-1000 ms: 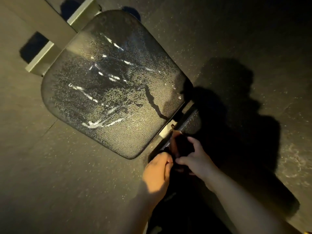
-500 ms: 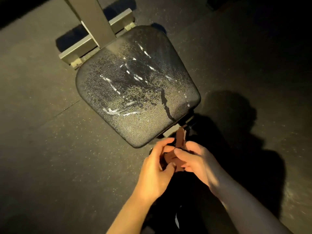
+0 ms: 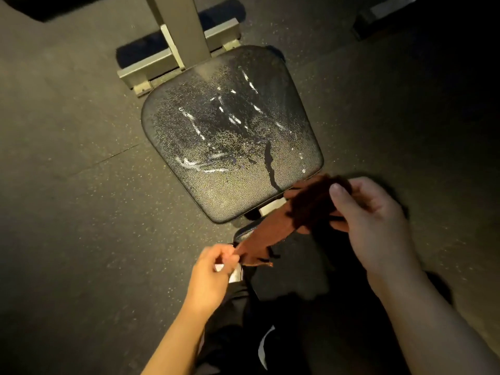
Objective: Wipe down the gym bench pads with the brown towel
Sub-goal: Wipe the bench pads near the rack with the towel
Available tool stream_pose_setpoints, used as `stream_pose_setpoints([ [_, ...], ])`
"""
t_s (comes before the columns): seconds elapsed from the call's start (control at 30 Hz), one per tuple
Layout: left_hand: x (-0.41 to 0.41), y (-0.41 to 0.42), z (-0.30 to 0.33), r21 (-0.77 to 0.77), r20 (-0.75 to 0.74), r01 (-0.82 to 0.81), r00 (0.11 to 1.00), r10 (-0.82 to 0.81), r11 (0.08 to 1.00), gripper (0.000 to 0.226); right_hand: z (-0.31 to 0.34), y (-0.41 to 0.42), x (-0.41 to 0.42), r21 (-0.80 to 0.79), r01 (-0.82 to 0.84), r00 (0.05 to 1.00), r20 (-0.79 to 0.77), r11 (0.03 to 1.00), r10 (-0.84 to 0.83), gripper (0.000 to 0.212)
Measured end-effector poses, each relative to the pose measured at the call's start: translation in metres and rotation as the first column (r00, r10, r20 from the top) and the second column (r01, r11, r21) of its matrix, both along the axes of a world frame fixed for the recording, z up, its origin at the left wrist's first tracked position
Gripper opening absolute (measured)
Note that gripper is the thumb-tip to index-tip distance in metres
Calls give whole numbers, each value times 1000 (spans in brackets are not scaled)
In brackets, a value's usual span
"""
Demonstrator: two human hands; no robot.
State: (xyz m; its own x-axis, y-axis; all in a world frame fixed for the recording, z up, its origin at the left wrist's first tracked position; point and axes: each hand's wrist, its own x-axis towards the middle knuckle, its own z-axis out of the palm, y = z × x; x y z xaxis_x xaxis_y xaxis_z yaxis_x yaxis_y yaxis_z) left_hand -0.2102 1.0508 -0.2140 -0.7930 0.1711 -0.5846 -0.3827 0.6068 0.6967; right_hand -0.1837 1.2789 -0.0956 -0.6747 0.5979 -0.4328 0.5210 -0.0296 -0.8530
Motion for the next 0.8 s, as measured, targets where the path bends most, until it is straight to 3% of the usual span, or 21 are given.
stream_pose_setpoints([
  [0.1,-18,0,8,123,-36,-146,988,151,982,21,-11,7,-3,-7,8,991,137,1000,-7,15],
  [0.2,-48,9,24,245,-35,-266,959,282,932,24,-21,7,-12,-36,68,984,167,997,-61,10],
  [0.3,-84,16,40,214,-255,-209,931,261,954,28,-32,11,-33,-48,137,976,176,989,-127,8],
  [0.37,-106,23,40,97,-344,-113,928,140,989,23,-46,17,-52,-60,194,964,199,979,-179,10],
  [0.43,-120,30,29,-65,-290,90,951,-105,994,18,-61,21,-72,-42,191,951,255,981,-175,25],
  [0.5,-122,30,4,-219,-173,362,899,-401,906,41,-73,20,-88,-29,170,931,332,985,-151,43],
  [0.57,-114,23,-18,-296,-15,560,807,-590,774,58,-83,13,-99,-53,138,913,394,989,-107,51],
  [0.63,-107,16,-27,-331,7,615,760,-650,716,56,-93,3,-107,-78,58,895,446,995,-18,53],
  [0.8,-106,8,-42,-359,-248,624,653,-716,694,54,-117,-19,-124,-48,-187,821,540,981,183,54],
])
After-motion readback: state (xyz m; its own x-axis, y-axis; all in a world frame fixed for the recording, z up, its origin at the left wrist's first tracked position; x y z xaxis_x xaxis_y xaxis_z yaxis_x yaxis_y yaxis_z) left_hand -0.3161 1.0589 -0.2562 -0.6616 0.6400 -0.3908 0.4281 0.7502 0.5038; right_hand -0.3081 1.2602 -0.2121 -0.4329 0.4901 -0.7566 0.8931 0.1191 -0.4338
